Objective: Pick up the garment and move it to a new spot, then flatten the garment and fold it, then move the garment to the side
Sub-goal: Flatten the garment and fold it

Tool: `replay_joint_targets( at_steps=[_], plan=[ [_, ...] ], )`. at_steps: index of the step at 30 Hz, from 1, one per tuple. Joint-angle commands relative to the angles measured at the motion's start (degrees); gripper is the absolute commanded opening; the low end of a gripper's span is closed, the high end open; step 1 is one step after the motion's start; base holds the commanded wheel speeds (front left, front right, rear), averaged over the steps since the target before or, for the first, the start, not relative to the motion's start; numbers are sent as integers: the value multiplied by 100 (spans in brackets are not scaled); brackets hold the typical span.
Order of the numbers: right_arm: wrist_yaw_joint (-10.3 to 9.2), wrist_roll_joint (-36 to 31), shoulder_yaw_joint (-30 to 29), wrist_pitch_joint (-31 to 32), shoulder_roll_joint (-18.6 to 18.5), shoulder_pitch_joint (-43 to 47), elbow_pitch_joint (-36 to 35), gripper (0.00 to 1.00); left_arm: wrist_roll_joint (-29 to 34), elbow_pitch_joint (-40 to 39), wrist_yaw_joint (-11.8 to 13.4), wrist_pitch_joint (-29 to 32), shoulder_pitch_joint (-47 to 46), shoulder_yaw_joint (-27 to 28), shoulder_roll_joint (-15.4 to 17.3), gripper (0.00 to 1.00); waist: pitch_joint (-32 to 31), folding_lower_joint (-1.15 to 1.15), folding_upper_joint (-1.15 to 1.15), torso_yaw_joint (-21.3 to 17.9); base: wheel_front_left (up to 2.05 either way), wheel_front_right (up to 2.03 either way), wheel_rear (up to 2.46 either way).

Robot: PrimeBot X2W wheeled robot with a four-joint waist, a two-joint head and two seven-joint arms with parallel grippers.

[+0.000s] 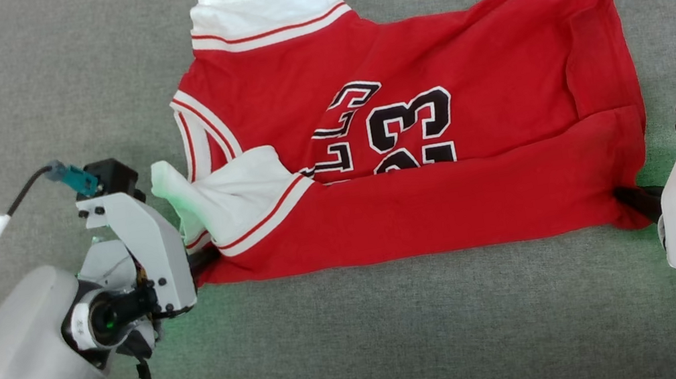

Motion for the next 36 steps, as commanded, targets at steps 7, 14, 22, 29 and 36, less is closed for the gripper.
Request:
replay_joint_targets(
  at_steps=[7,14,22,29,36],
  plan=[
    [-2,254,191,112,-89,147,213,0,-62,288,19,97,167,-65,53,0,-124,0,0,-13,0,0,0],
    [-2,435,123,237,-361,231,-184,0,-171,-7,190,369,260,-48,264,0,-323,0,0,10,0,0,0],
    [-2,595,-52,539,-636,551,-810,0,-255,-761,572,627,436,23,740,0,-508,0,0,68,0,0,0],
    [-2,644,-395,907,-756,1115,-1463,0,-317,-1707,1029,720,783,81,1207,0,-595,0,0,100,0,0,0],
    [-3,600,-840,1255,-591,1807,-2131,0,-378,-2584,1494,693,1256,100,1603,0,-550,0,0,43,0,0,0]
  ],
)
